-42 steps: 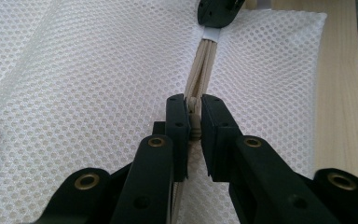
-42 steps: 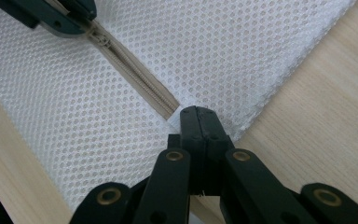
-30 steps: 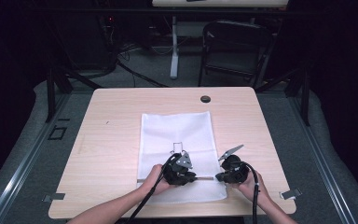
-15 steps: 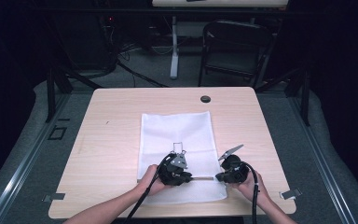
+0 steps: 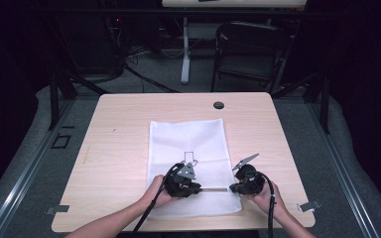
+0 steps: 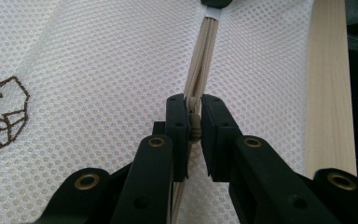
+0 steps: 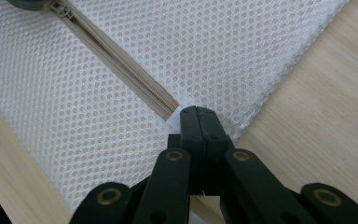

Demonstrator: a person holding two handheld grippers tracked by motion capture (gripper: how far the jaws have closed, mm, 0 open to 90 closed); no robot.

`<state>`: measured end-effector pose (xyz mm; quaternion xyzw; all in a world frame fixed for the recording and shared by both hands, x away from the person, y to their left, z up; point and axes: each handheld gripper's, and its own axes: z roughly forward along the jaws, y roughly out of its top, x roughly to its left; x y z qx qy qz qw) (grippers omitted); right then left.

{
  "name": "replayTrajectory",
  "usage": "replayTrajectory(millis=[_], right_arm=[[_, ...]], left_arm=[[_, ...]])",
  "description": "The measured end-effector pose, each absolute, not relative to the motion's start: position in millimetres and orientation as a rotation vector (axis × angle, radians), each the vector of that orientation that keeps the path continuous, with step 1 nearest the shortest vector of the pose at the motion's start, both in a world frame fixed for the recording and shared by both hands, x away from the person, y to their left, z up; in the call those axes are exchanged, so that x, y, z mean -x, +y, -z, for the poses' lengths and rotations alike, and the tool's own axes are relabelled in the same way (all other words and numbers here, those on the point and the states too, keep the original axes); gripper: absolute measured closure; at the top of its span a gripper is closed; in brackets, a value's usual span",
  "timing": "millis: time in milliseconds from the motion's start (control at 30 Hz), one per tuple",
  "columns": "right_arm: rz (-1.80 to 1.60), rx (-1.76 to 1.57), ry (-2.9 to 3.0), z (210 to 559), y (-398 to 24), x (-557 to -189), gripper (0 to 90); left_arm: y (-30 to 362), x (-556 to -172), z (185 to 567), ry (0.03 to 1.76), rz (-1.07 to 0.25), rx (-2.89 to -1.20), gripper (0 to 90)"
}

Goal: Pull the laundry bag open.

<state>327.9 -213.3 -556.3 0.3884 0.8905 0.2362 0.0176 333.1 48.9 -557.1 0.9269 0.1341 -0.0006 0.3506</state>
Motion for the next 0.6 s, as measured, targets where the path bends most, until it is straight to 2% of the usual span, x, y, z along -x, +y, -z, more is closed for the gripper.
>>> replayTrajectory(millis=[600], right_arm=[[-0.712,-1.231,2.753,555.5,-210.1,-324.7,90.0]], left_arm=[[62.0,-332.6,557.0,0.346,0.001,-2.411,82.3]])
